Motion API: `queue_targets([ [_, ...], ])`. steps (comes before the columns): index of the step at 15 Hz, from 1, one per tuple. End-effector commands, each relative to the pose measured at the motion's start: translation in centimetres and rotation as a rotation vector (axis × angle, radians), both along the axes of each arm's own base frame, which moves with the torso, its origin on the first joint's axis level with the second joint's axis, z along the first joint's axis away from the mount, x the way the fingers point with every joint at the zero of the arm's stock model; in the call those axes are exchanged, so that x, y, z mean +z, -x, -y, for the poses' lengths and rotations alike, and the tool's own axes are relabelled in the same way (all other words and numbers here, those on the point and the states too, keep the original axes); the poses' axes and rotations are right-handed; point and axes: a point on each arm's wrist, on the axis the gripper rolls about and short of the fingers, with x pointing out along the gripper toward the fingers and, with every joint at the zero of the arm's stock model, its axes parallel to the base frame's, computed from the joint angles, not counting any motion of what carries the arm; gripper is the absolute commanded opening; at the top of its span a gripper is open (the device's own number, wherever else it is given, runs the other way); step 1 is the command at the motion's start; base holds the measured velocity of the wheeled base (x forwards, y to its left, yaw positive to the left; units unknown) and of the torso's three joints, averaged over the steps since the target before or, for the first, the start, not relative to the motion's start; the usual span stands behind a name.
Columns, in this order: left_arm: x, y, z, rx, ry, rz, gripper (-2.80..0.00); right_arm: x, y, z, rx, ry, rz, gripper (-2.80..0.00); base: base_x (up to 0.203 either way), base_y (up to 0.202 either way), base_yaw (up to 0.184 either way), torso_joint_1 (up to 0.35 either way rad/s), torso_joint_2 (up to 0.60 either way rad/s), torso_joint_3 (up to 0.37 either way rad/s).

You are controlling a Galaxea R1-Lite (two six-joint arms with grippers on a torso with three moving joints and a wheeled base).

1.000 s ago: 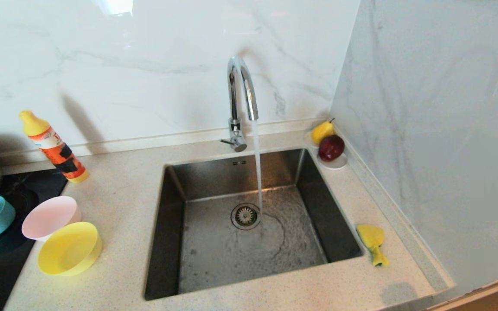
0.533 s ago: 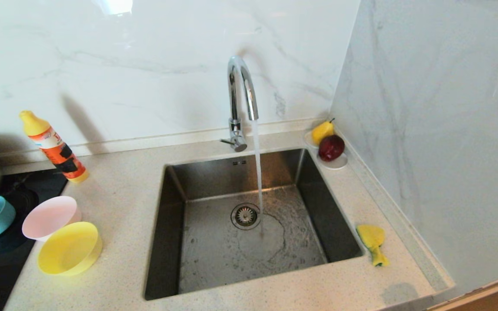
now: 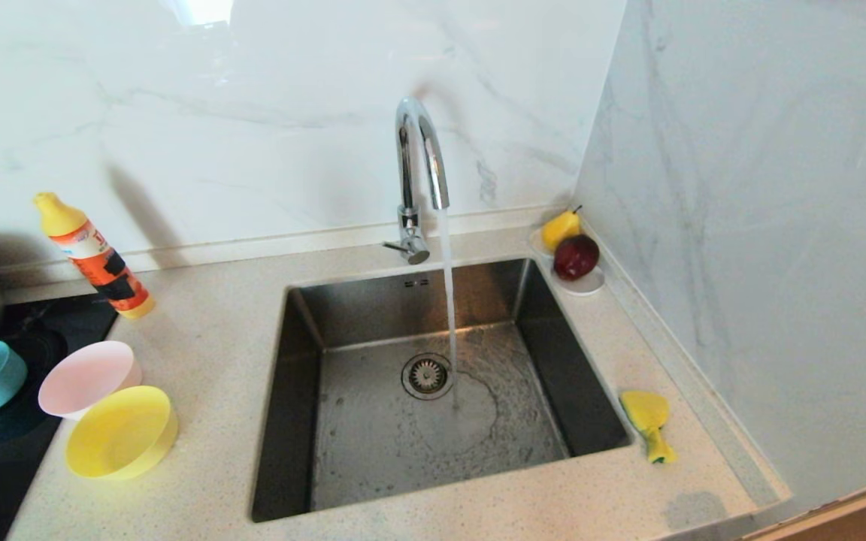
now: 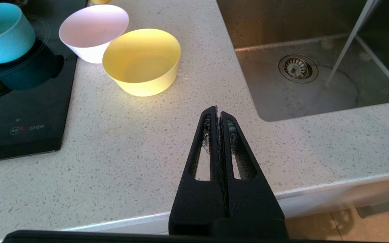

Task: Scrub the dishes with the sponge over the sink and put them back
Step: Turn off the faucet

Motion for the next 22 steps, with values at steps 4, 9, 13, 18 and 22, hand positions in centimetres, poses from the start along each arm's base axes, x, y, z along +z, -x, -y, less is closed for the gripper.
queue_targets([
  [4,0.0,0.0,0.0,0.000,0.000,-0.002,-2.80,0.0,-0.1,0.0,0.001,0.000,-0.008,-2.80,0.000,0.000,0.000,0.000,0.00,0.000],
  [9,0.0,0.0,0.0,0.000,0.000,-0.002,-2.80,0.0,-0.1,0.0,0.003,0.002,-0.007,-2.80,0.000,0.000,0.000,0.000,0.00,0.000],
  [13,0.0,0.0,0.0,0.000,0.000,-0.002,-2.80,-0.1,0.3,0.0,0.012,0.001,0.040,-2.80,0.000,0.000,0.000,0.000,0.00,0.000],
  [18,0.0,0.0,0.0,0.000,0.000,-0.002,-2.80,-0.3,1.4,0.0,0.020,0.001,0.183,-2.80,0.000,0.000,0.000,0.000,0.00,0.000],
  [22,0.0,0.0,0.0,0.000,0.001,-0.002,-2.80,-0.3,1.6,0.0,0.019,-0.007,0.205,-2.80,0.000,0.000,0.000,0.000,0.00,0.000],
])
